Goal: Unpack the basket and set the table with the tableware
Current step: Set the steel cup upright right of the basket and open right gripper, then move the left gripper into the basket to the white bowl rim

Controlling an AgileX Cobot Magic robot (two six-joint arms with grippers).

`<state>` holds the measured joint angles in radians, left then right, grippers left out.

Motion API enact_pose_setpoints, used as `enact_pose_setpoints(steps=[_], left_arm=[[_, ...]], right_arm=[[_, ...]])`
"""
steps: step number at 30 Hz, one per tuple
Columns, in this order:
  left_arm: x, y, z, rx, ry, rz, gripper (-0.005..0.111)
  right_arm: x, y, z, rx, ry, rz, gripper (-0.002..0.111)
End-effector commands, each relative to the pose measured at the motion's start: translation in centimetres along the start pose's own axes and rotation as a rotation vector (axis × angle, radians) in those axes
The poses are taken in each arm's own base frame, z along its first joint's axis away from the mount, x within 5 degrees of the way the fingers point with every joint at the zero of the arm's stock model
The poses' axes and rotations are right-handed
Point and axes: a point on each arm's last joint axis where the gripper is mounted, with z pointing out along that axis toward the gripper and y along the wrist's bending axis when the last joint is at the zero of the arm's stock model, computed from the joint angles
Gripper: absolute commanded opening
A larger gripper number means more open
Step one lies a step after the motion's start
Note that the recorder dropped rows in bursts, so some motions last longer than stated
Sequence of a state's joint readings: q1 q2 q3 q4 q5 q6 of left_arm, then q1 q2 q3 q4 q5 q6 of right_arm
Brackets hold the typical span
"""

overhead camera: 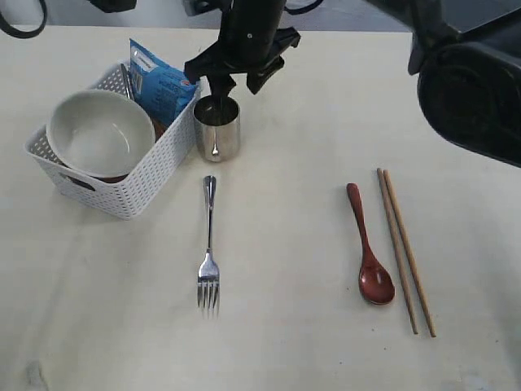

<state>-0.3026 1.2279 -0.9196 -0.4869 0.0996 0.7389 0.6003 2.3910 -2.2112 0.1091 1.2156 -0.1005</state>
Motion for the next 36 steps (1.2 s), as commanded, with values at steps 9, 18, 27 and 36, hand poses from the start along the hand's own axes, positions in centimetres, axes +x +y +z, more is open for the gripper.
enact_pose_setpoints(steps=[9,18,27,36], left_arm=[[0.4,-0.2,-0.1,0.021,0.028,0.012,0.078],[0.1,0.1,-0.1,-0.014,-0.002,0.070,0.078],[0.1,0.1,-0.1,-0.014,-0.004,-0.002,0.078],[0.9,0.0,1.3,0.032,0.088,-0.035,0.078]], right_arm=[[1.6,-3.7,-9.9,0.100,-0.125,0.011,0.060],[7.7,-9.4,-7.1,0.105,-0.086,0.128,0.060],[11.3,-10.7,-8.0,0.172,-0.239,0.097,0.060],[13.1,-8.0,-13.0,0.174,-0.375,0.028,0.060]])
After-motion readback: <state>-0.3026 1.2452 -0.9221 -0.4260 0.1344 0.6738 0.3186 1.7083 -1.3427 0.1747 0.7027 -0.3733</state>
